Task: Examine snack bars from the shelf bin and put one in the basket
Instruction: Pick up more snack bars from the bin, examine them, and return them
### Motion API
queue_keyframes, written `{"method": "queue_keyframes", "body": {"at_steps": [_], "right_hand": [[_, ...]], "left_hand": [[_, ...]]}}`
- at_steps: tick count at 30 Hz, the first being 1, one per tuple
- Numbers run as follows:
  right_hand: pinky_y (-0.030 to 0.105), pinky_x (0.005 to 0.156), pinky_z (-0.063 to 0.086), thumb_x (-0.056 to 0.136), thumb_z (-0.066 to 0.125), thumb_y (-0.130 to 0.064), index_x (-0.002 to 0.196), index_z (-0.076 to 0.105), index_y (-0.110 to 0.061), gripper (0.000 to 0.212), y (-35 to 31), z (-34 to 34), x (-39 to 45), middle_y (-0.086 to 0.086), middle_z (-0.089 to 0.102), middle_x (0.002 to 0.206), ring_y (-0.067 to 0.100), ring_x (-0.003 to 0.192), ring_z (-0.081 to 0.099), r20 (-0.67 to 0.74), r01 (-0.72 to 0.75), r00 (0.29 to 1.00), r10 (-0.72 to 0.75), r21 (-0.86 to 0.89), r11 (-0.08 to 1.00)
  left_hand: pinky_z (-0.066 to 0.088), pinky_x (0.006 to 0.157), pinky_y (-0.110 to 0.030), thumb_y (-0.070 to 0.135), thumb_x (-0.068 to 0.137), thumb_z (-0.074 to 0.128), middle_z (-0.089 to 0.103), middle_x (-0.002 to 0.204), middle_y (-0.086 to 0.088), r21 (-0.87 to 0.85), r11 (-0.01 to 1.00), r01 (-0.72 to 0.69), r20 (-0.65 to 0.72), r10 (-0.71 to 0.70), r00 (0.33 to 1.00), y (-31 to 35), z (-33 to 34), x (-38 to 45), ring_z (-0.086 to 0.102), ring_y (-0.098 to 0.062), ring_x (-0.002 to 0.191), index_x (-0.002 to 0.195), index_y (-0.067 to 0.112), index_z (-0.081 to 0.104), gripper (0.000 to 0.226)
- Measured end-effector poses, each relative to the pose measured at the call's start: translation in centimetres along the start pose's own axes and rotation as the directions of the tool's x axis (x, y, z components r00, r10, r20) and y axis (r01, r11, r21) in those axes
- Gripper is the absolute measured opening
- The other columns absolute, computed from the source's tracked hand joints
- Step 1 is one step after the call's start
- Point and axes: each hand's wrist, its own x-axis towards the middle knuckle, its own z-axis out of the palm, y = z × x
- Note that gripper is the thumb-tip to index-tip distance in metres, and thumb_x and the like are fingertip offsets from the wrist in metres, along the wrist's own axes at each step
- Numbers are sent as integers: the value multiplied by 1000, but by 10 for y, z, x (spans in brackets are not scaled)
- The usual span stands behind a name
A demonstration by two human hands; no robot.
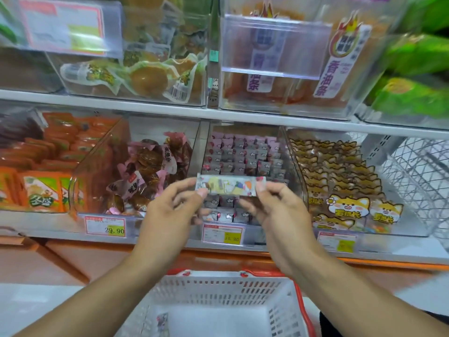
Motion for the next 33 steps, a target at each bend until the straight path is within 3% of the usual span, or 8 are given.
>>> {"method": "queue_keyframes", "body": {"at_steps": [5,13,20,22,24,27,30,33], "right_hand": [[23,75,59,98,61,-13,94,65,-5,9,-3,-15,-10,6,70,96,14,75,74,94,-113,989,111,13,994],[24,73,59,87,67,-9,106,68,-7,19,-7,-27,-5,10,75,100,17,86,75,178,-230,963,200,166,959],[14,87,52,78,82,-9,115,71,-35,46,-15,-28,-5,-10,67,128,6,111,68,466,194,884,-41,-285,939],[25,84,59,76,86,-12,114,71,-35,47,-17,-26,-7,-5,68,127,14,109,69,489,224,871,-41,-321,920],[41,92,58,73,89,-17,110,71,-39,46,-19,-23,-9,-10,68,128,20,112,67,519,348,851,-80,-445,825],[33,98,51,79,85,-18,99,73,-39,31,-15,-20,-14,-22,68,121,5,116,62,566,525,803,-186,-526,669],[39,89,59,84,80,-20,98,74,-41,26,-12,-21,-16,-17,74,110,19,100,69,428,381,890,-156,-510,771],[30,76,61,80,78,-25,100,78,-28,21,-16,-17,-14,11,77,102,24,83,74,332,13,939,85,-283,959]], "left_hand": [[50,65,-30,45,79,72,69,74,2,-54,994,99,7,-98,995,3,-15,-5,62,-10,67,83,28,76,18],[54,61,-21,32,84,68,64,81,-3,-198,971,131,87,-116,989,6,-12,-9,65,-9,69,73,26,69,13],[61,65,-29,6,105,43,76,96,-20,-379,899,221,70,-210,975,3,-12,-6,76,-33,83,86,9,48,20],[61,64,-29,5,106,41,75,96,-24,-411,883,228,76,-216,973,2,-13,-6,76,-38,85,88,8,46,19],[61,65,-29,6,105,43,75,98,-26,-416,881,225,86,-209,974,3,-14,-6,75,-39,87,88,7,46,17],[61,65,-30,4,103,45,73,102,-29,-389,897,211,121,-177,977,1,-15,-8,75,-41,87,96,9,48,10],[62,75,-34,1,103,45,72,108,-25,-329,931,160,153,-115,982,-5,-20,-10,74,-42,91,115,12,62,24],[60,84,-34,10,98,55,72,110,-20,-295,946,134,196,-77,978,-6,-26,-13,74,-31,97,109,15,75,23]]}}
